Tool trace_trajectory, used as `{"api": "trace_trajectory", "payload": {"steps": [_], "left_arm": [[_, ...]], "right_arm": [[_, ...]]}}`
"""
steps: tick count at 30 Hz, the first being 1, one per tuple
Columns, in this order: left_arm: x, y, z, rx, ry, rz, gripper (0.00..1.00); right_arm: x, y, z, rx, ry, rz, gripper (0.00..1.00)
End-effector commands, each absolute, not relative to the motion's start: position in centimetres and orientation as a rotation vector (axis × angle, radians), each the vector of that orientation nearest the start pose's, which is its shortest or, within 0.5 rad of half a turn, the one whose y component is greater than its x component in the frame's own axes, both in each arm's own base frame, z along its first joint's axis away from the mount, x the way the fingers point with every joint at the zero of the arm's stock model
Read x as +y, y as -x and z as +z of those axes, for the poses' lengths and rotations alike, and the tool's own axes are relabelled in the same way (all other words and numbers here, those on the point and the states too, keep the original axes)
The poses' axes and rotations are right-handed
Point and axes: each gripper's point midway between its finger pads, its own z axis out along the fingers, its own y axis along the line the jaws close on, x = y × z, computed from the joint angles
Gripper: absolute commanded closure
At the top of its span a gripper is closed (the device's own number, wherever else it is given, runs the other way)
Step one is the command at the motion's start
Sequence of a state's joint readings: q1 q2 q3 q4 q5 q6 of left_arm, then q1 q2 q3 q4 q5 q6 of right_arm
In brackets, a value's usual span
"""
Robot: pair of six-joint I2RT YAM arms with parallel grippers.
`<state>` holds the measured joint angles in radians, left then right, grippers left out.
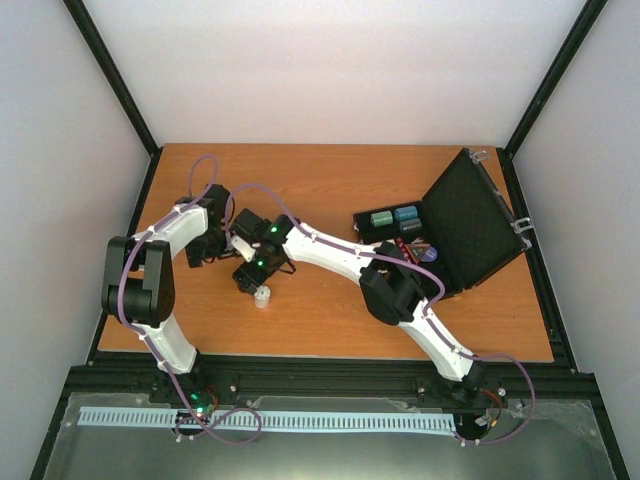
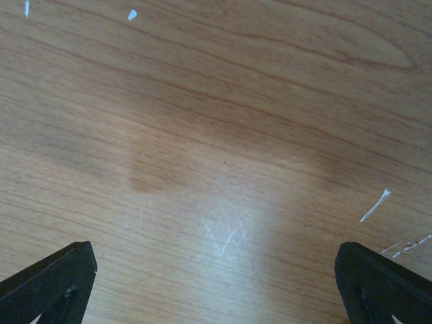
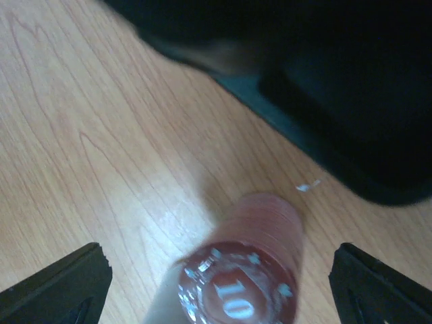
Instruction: Pack up texas hold em set
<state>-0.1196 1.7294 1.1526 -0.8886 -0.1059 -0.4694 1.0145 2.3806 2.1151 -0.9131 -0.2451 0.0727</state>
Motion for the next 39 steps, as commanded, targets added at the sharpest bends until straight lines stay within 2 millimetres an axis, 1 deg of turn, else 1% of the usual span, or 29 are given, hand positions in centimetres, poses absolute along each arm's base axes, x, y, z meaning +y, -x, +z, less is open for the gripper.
{"api": "trace_trajectory", "payload": {"steps": [1, 5, 8, 11, 13, 17, 19, 21, 23, 26, 30, 32, 33, 34, 36, 38, 39], "left_arm": [[-1.8, -32.6, 6.1, 2.915, 0.552, 0.109, 0.00], [-1.9, -32.5, 5.9, 2.924, 0.544, 0.105, 0.00], [-2.0, -32.3, 6.0, 2.922, 0.543, 0.089, 0.00], [-2.1, -32.2, 5.9, 2.919, 0.541, 0.079, 0.00], [-2.0, -32.0, 5.8, 2.919, 0.538, 0.081, 0.00], [-2.0, -31.7, 5.7, 2.919, 0.541, 0.081, 0.00], [-2.0, -31.6, 5.7, 2.918, 0.541, 0.079, 0.00], [-2.0, -31.6, 5.7, 2.917, 0.541, 0.077, 0.00], [-2.0, -31.6, 5.8, 2.915, 0.540, 0.075, 0.00], [-2.1, -31.7, 5.8, 2.913, 0.539, 0.068, 0.00], [-2.2, -31.8, 5.7, 2.915, 0.539, 0.059, 0.00], [-2.2, -31.8, 5.6, 2.917, 0.540, 0.059, 0.00], [-2.2, -31.8, 5.5, 2.919, 0.539, 0.060, 0.00], [-2.3, -31.7, 5.5, 2.921, 0.539, 0.058, 0.00], [-2.3, -31.8, 5.5, 2.920, 0.538, 0.052, 0.00], [-2.4, -31.8, 5.5, 2.923, 0.536, 0.047, 0.00], [-2.4, -31.7, 5.5, 2.924, 0.536, 0.045, 0.00]], "right_arm": [[50.2, -25.5, 5.8, 2.542, 1.332, 0.535, 0.12], [49.7, -26.1, 4.7, 2.574, 1.280, 0.469, 0.26], [49.0, -26.8, 4.0, 2.576, 1.261, 0.392, 0.35], [48.5, -27.5, 3.4, 2.568, 1.247, 0.323, 0.50], [48.3, -27.9, 3.1, 2.560, 1.239, 0.289, 0.51], [47.8, -28.7, 2.7, 2.553, 1.220, 0.217, 0.66], [47.2, -29.2, 2.9, 2.545, 1.201, 0.162, 0.74], [46.7, -29.8, 3.7, 2.522, 1.187, 0.106, 0.76], [46.1, -30.4, 5.0, 2.494, 1.170, 0.064, 0.77], [45.1, -31.4, 7.9, 2.430, 1.131, 0.009, 0.78], [42.7, -33.1, 12.4, 2.342, 1.044, -0.085, 0.79], [40.9, -34.0, 14.5, 2.315, 0.991, -0.133, 0.80], [39.8, -34.5, 15.9, 2.296, 0.957, -0.157, 0.80], [38.6, -35.0, 16.7, 2.284, 0.928, -0.194, 0.80], [35.7, -36.4, 17.7, 2.270, 0.870, -0.281, 0.80], [32.8, -37.6, 17.6, 2.278, 0.823, -0.371, 0.81], [31.2, -38.2, 17.1, 2.292, 0.805, -0.428, 0.81]]}}
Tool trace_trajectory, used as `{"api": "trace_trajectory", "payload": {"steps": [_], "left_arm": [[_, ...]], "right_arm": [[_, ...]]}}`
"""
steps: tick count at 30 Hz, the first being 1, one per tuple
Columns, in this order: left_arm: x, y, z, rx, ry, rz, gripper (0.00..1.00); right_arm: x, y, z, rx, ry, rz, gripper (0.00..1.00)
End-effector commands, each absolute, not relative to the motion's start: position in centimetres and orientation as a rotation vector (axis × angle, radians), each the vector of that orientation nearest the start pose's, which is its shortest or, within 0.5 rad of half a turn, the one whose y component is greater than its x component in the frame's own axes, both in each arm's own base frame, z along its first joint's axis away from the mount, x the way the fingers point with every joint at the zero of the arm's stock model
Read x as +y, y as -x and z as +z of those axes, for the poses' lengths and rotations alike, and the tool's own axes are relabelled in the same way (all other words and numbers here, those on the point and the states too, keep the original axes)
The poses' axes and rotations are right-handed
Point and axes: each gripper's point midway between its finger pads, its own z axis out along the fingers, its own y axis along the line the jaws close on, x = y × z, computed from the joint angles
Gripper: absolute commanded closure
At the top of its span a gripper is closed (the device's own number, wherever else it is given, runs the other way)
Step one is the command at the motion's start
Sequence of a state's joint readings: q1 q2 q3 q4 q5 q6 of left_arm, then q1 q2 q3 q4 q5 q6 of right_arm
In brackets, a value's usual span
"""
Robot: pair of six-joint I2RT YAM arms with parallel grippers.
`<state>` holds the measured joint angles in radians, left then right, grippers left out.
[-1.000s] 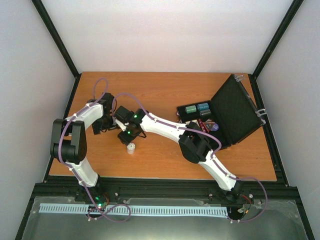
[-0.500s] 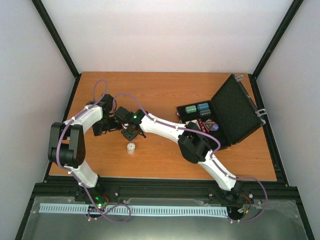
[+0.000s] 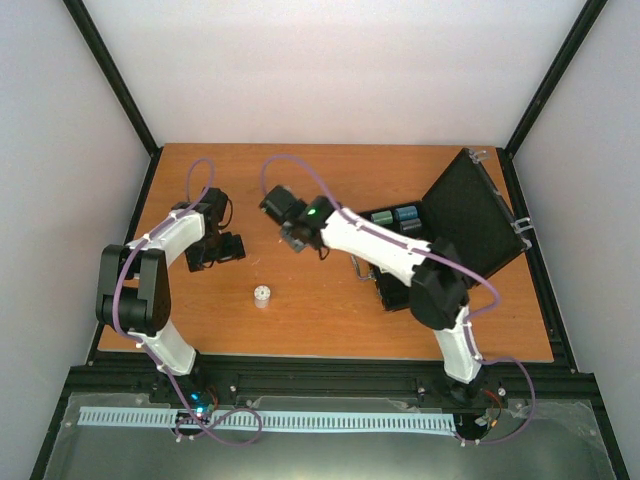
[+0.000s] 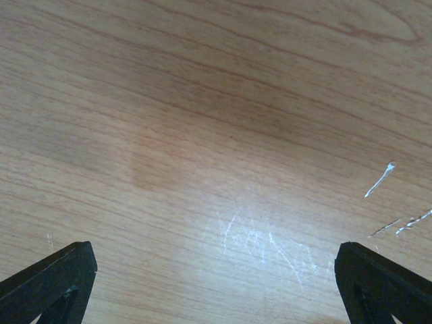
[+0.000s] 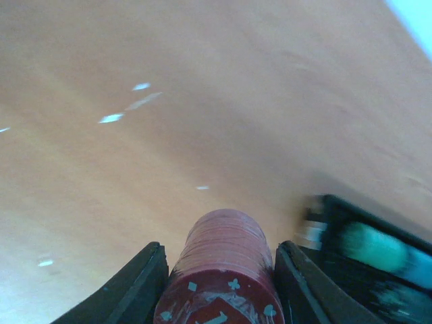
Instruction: Pack up texas hold em set
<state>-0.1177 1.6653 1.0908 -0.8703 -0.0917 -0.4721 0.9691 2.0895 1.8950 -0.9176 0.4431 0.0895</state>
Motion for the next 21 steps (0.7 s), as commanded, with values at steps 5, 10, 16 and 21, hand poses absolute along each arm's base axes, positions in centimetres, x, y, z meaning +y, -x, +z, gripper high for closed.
{"api": "trace_trajectory", "payload": {"steps": [5, 10, 16, 21], "left_arm": [[-2.4, -31.6, 5.4, 2.932, 0.531, 0.046, 0.00], [-2.5, -31.5, 5.0, 2.947, 0.532, 0.050, 0.00], [-2.3, -31.4, 4.8, 2.954, 0.535, 0.064, 0.00], [-2.3, -31.4, 4.6, 2.960, 0.537, 0.072, 0.00]], "right_arm": [[24.0, -40.4, 14.5, 2.295, 0.757, -0.775, 0.84], [20.2, -41.4, 11.4, 2.305, 0.754, -0.976, 0.85], [17.8, -41.5, 8.4, 2.342, 0.753, -1.057, 0.85], [16.6, -42.0, 7.4, 2.372, 0.737, -1.044, 0.85]]}}
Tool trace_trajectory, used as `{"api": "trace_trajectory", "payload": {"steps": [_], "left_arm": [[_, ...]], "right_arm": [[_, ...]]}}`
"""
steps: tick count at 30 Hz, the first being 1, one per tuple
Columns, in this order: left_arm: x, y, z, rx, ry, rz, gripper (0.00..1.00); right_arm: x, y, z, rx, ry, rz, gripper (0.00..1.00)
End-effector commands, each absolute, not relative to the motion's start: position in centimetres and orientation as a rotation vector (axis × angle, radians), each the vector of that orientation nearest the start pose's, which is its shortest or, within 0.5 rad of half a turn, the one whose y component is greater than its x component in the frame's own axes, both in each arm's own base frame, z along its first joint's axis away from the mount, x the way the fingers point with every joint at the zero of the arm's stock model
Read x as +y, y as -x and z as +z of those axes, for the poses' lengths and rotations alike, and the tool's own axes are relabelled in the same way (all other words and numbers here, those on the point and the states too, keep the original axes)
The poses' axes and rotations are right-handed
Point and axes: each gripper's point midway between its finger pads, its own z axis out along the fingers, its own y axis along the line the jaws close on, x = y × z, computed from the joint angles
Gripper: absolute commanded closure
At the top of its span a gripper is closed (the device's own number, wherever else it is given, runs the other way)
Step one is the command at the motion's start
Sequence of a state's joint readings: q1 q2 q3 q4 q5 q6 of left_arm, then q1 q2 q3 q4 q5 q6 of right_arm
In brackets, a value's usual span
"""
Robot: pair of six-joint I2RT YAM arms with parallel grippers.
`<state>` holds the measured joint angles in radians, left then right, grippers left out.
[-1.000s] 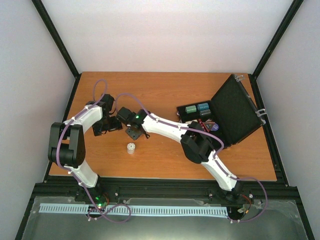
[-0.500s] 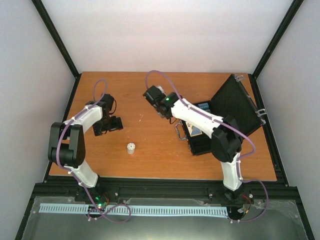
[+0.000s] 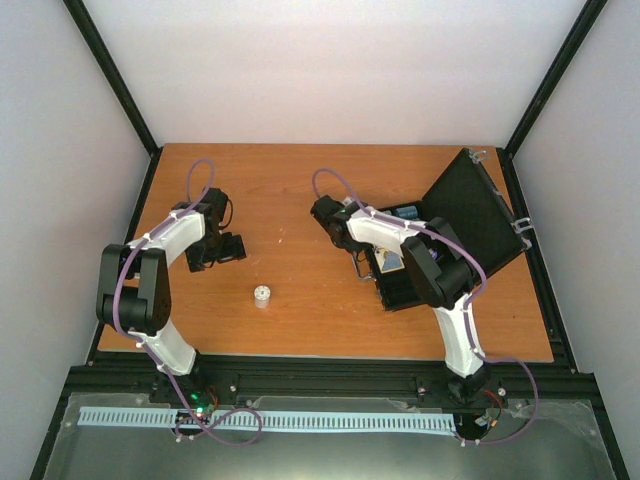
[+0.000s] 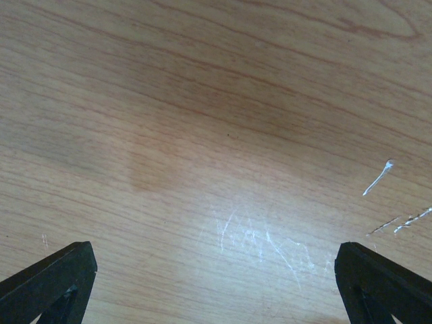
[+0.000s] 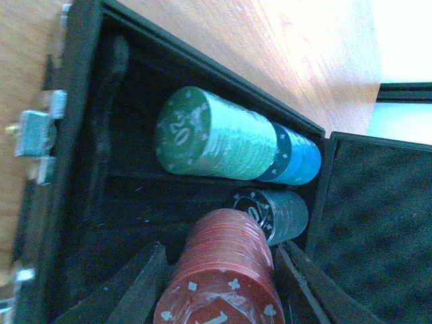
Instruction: Pack up texas hold em set
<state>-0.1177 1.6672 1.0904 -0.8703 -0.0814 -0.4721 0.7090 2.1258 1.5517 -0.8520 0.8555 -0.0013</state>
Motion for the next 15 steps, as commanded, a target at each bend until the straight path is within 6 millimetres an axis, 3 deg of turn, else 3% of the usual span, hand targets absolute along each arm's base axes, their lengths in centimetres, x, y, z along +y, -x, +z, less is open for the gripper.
{"api": "trace_trajectory", "payload": {"steps": [1, 10, 13, 15], "left_arm": [[-2.3, -31.5, 4.6, 2.960, 0.537, 0.072, 0.00], [-2.4, -31.7, 4.0, 2.973, 0.543, 0.072, 0.00], [-2.4, -31.9, 4.1, 2.972, 0.543, 0.070, 0.00], [-2.4, -32.0, 4.1, 2.973, 0.543, 0.071, 0.00]], "right_arm": [[16.4, -42.1, 7.3, 2.376, 0.739, -1.042, 0.85], [14.9, -42.7, 5.6, 2.430, 0.748, -1.032, 0.73], [15.1, -42.5, 5.1, 2.453, 0.759, -1.006, 0.52], [15.4, -42.4, 4.9, 2.468, 0.765, -0.975, 0.45]]}}
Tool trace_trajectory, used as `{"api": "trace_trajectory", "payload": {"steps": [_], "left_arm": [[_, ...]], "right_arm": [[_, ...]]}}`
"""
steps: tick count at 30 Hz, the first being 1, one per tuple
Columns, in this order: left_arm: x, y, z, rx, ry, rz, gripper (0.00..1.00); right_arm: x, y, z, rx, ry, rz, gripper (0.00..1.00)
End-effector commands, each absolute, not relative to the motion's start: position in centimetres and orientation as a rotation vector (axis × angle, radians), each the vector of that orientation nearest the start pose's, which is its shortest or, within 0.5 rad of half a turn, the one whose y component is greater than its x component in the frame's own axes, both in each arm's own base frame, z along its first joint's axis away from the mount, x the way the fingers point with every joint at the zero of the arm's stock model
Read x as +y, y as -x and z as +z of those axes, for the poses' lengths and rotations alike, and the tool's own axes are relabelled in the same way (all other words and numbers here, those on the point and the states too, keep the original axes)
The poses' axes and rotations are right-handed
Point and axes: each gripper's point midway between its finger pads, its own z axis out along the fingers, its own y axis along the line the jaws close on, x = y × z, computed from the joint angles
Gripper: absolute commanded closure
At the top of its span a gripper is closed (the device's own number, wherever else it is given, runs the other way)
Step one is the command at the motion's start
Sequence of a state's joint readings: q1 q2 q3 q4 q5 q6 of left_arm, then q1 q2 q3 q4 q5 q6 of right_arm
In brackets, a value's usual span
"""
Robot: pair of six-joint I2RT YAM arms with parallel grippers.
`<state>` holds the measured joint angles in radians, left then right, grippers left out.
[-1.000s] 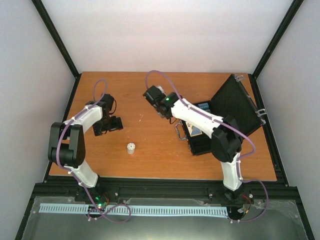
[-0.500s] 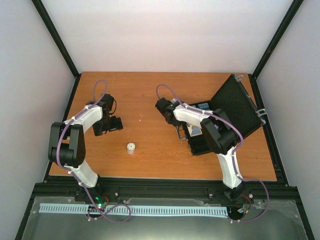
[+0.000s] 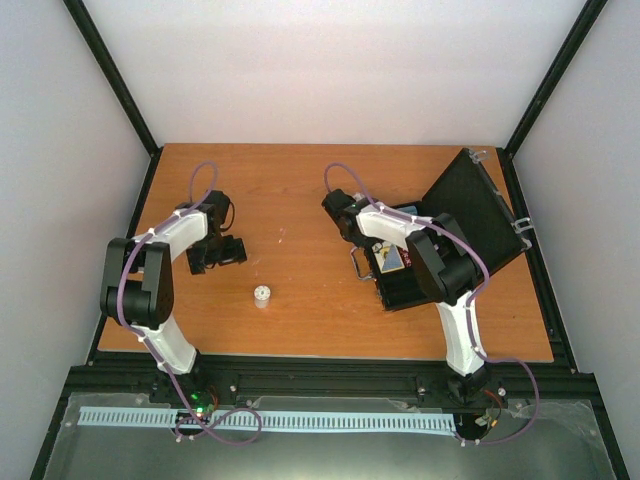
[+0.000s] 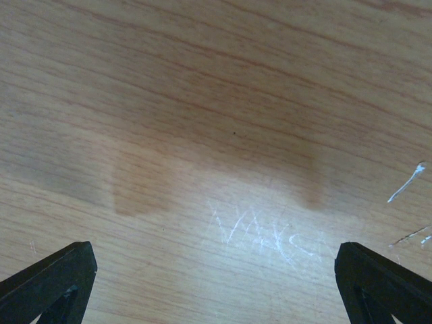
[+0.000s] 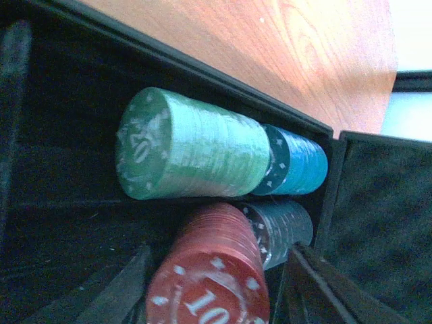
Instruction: Pack up texas hold em set
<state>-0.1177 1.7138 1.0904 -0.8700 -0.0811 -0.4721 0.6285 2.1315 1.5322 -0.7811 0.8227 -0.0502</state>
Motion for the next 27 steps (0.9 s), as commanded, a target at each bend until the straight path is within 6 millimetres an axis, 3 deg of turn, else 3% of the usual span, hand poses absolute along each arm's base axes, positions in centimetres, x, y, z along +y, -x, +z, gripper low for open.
{"api": "trace_trajectory", "payload": {"steps": [1, 8, 12, 16, 23, 27], "left_arm": [[-2.4, -32.1, 4.1, 2.971, 0.541, 0.071, 0.00], [-2.5, -32.2, 4.2, 2.972, 0.542, 0.065, 0.00], [-2.5, -32.3, 4.3, 2.969, 0.545, 0.062, 0.00], [-2.5, -32.3, 4.5, 2.963, 0.546, 0.059, 0.00], [-2.6, -32.6, 5.1, 2.948, 0.552, 0.052, 0.00], [-2.6, -32.5, 4.9, 2.947, 0.564, 0.051, 0.00]], "right_arm": [[15.5, -42.4, 4.8, 2.472, 0.770, -0.962, 0.42], [17.1, -42.1, 6.5, 2.504, 0.768, -0.808, 0.22], [19.6, -40.5, 8.4, 2.510, 0.821, -0.645, 0.08], [23.8, -37.2, 9.8, 2.514, 0.959, -0.429, 0.01], [32.9, -30.2, 12.8, 2.523, 1.150, 0.173, 0.00], [37.3, -26.9, 13.2, 2.497, 1.231, 0.380, 0.00]]}}
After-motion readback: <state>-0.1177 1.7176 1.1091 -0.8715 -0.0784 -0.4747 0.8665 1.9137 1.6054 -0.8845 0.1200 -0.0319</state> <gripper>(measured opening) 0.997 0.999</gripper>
